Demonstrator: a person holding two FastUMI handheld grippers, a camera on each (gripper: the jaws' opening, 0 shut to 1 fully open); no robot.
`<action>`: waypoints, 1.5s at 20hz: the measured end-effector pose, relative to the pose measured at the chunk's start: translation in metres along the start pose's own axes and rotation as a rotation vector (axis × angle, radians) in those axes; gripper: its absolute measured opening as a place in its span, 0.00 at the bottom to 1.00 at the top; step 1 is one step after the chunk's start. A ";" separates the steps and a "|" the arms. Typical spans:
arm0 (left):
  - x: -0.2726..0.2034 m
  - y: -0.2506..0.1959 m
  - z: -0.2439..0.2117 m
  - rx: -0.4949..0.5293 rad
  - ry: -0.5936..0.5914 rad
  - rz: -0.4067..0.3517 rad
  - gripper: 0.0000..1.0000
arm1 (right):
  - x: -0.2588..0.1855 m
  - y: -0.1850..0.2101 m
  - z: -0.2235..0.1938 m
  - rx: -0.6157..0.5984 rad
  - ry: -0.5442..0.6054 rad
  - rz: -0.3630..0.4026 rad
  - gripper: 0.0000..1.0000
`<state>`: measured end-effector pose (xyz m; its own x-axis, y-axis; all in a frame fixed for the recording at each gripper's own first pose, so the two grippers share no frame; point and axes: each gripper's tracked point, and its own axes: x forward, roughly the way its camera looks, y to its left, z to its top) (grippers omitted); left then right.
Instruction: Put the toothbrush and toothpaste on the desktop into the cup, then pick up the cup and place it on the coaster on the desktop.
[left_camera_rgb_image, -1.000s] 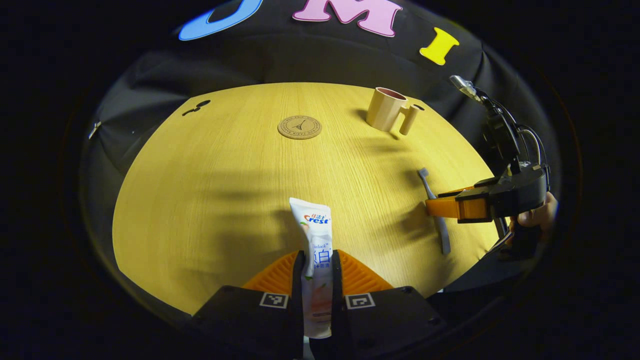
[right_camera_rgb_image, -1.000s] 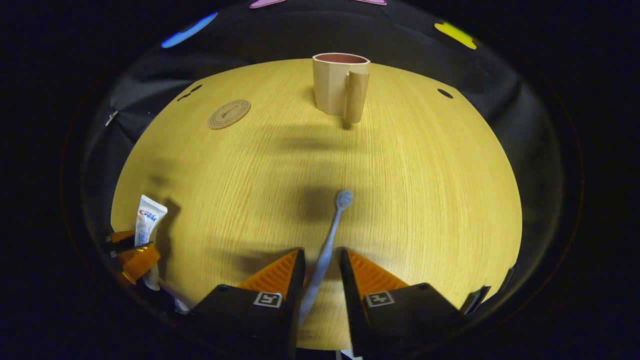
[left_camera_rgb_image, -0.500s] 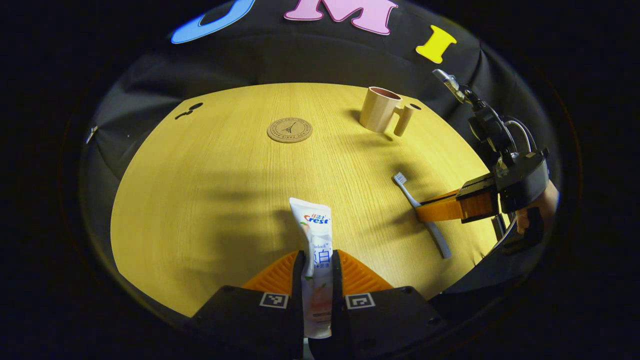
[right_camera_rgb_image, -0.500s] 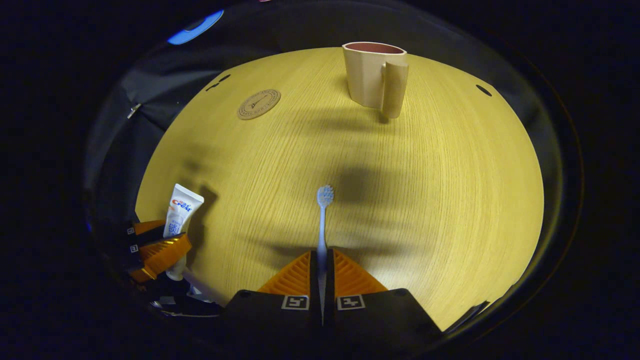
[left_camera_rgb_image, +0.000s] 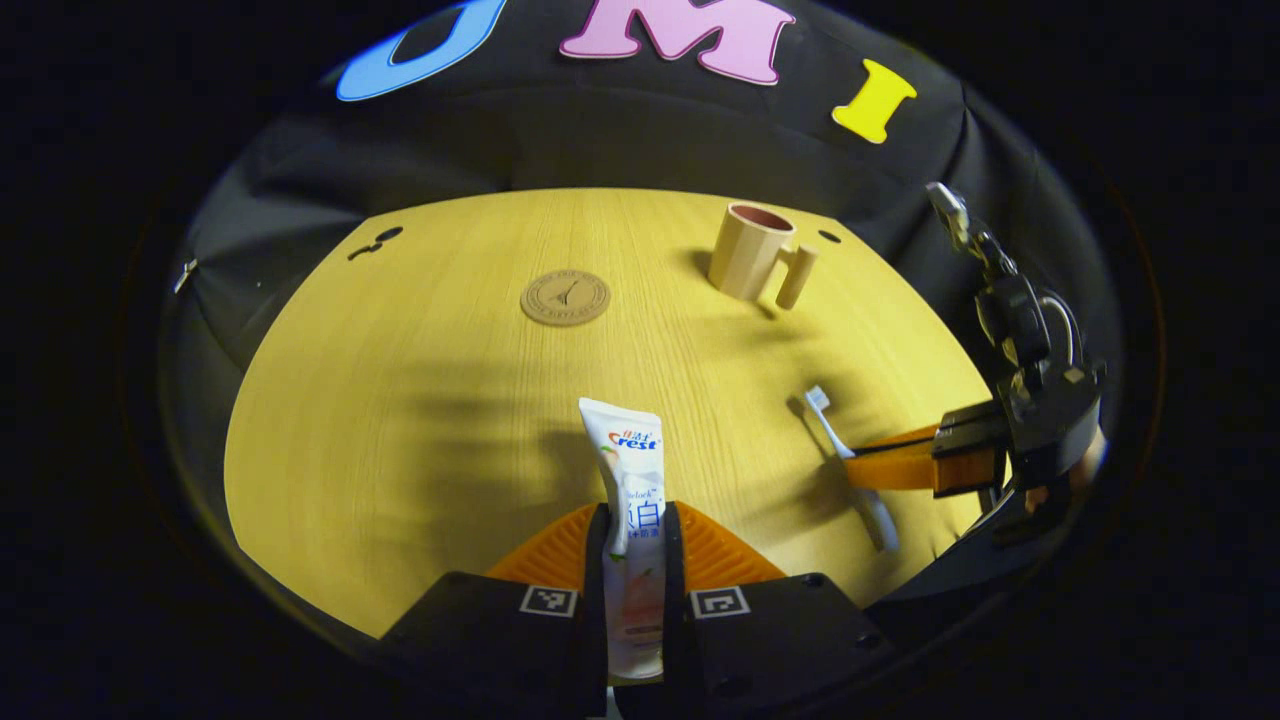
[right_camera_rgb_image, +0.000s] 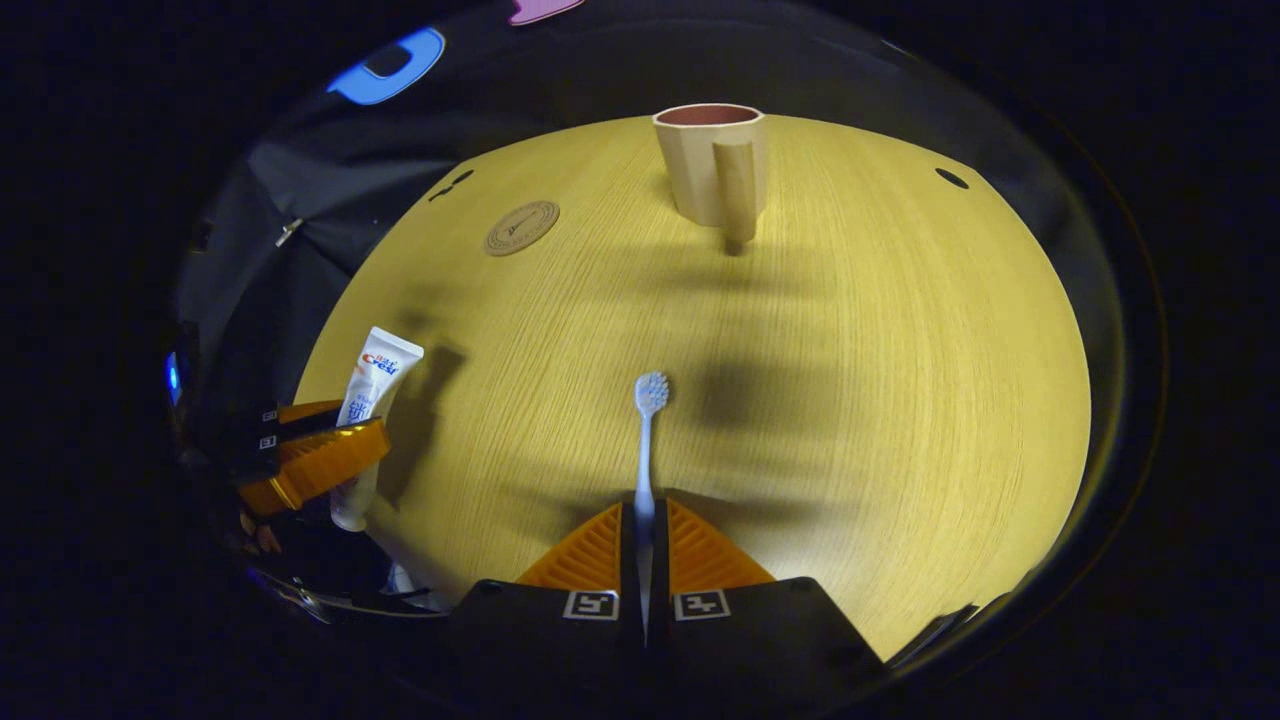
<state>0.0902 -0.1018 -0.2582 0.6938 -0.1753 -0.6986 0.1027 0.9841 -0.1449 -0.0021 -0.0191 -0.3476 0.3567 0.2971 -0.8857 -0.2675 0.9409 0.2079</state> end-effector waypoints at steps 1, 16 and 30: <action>-0.001 -0.004 0.011 0.001 -0.019 -0.002 0.27 | -0.006 -0.005 0.002 0.019 -0.015 0.001 0.06; 0.002 -0.112 0.261 -0.026 -0.506 -0.166 0.27 | -0.086 -0.066 0.050 0.081 -0.248 0.029 0.05; 0.121 -0.132 0.339 -0.045 -0.683 -0.280 0.27 | -0.079 -0.095 0.076 0.125 -0.306 0.011 0.05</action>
<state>0.4025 -0.2428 -0.0859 0.9365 -0.3481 -0.0415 0.3217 0.9004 -0.2928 0.0629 -0.1198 -0.2657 0.6117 0.3242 -0.7216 -0.1675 0.9446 0.2824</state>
